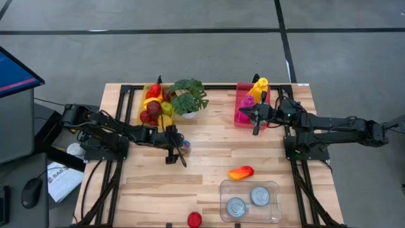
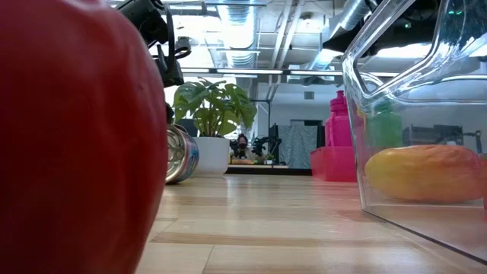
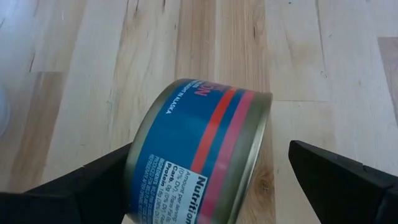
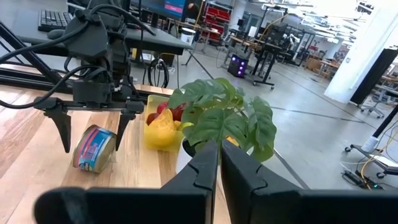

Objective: Pick & Place Food Item
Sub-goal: Put the blue pink tuna can into the transparent bin

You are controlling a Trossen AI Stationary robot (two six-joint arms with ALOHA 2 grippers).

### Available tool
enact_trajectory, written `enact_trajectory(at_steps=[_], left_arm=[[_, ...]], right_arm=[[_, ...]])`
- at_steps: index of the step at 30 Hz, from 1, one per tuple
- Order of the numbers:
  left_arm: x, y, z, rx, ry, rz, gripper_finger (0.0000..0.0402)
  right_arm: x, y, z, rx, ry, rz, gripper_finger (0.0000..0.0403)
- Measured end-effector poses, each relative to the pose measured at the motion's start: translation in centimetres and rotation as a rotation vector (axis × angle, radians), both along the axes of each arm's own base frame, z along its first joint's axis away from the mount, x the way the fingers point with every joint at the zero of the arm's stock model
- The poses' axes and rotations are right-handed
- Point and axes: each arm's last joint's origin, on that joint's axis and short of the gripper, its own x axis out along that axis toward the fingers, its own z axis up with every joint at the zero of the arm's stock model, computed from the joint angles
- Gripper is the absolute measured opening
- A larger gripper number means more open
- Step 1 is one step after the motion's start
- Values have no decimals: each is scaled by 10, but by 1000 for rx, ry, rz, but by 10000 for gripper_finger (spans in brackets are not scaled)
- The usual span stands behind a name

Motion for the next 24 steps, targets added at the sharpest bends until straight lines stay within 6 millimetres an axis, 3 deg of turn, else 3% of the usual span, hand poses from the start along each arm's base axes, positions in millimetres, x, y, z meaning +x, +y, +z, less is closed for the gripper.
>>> enact_trajectory(at_steps=[5,14,24], left_arm=[[2,0,-2,13,-2,10,392],[12,-1,-32,6,66,1,392],[13,-1,-24,7,6,4,392]], right_arm=[[0,0,0,0,0,0,15],[0,0,0,0,0,1,15],[0,0,0,0,0,1,15]])
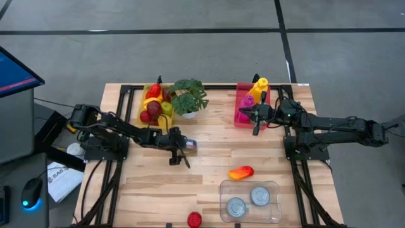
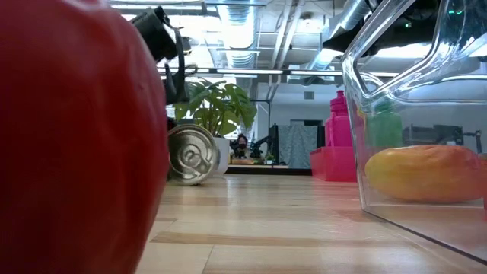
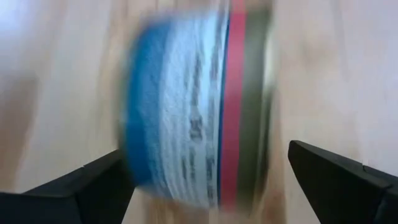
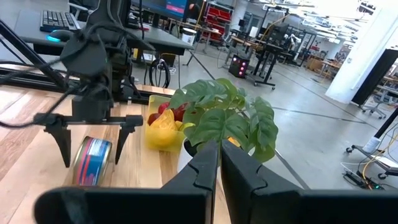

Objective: Pick & Place Food Item
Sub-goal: Put the blue pink tuna can into the transparent bin

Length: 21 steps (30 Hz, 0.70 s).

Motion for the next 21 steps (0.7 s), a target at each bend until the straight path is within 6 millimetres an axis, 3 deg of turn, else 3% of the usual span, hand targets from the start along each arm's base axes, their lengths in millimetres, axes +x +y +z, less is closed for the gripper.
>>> enact_trajectory(at_steps=[6,14,21], left_arm=[[8,0,9,13,-121,19,392],[13,6,-1,-8,-119,25,392],[18,11,2,-27,-177,30,392]], right_arm=[[0,0,0,0,0,0,15],[0,0,0,0,0,0,15],[0,0,0,0,0,0,15]])
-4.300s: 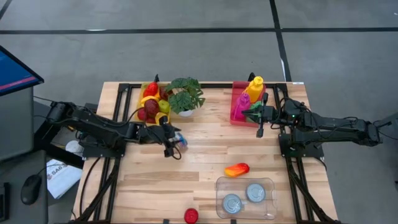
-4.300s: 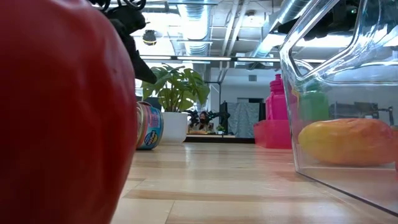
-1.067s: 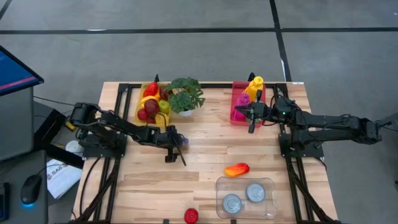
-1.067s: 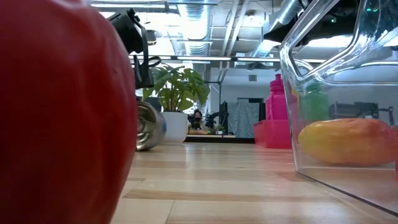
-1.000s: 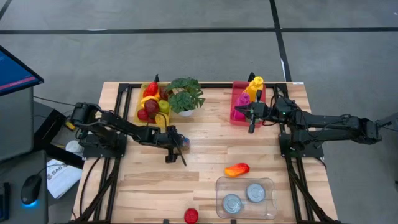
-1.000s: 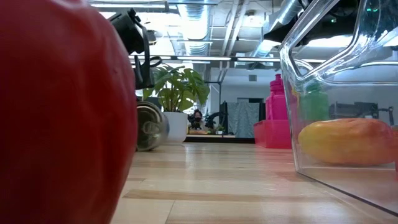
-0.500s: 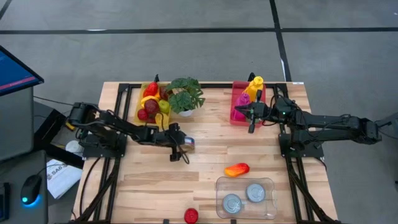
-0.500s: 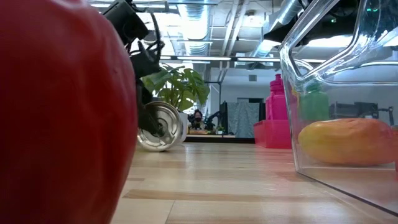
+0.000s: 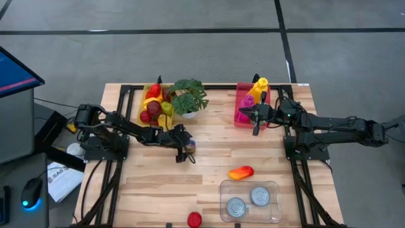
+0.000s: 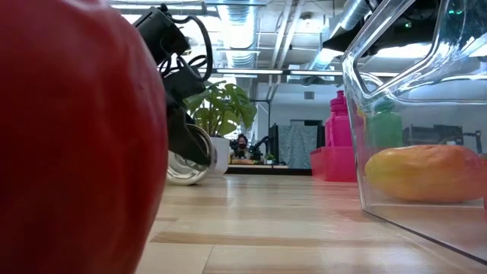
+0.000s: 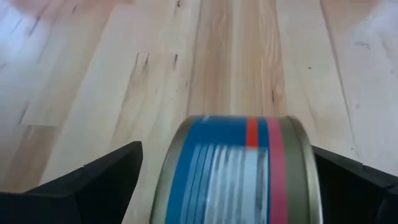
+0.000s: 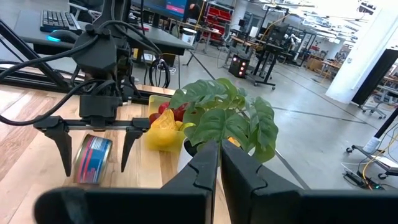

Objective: Pick & Place Food Item
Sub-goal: Put the blue pink tuna can into the transparent bin

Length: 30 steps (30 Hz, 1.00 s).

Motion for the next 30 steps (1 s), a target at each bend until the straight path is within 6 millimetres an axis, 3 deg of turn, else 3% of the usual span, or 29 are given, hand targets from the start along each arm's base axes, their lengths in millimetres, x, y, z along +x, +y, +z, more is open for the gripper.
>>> enact_trajectory(at_steps=[13,26,30], left_arm=[[0,-1,-18,-7,78,-6,391],[4,0,-18,-44,33,42,334],[3,2,-18,-54,16,136,328]], right_arm=[[0,0,0,0,0,0,15],[0,0,0,0,0,0,15],[0,0,0,0,0,0,15]])
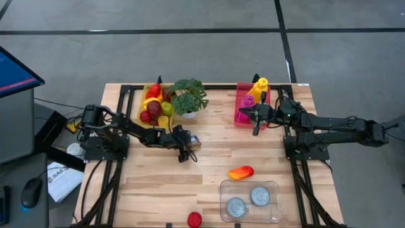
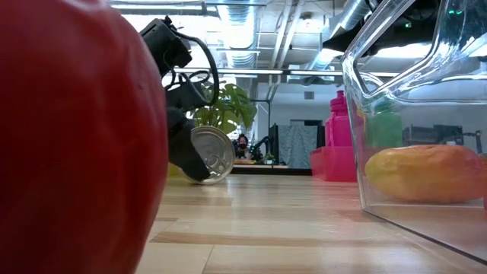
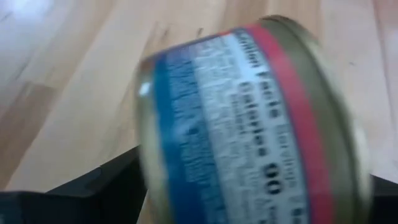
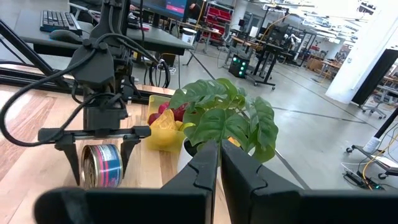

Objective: Pick & Place Food Item
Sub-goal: Put the blue pink tuna can into the transparent bin

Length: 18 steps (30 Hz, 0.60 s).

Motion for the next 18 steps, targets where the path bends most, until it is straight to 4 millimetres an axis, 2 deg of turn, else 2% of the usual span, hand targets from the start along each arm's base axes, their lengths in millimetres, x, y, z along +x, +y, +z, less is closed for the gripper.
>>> enact_trajectory(at_steps=[13,18], left_arm=[[6,1,7,-35,-104,52,323],[4,1,5,-34,-76,53,314]], right_arm=[[0,0,0,0,0,0,15],[0,0,0,0,0,0,15]])
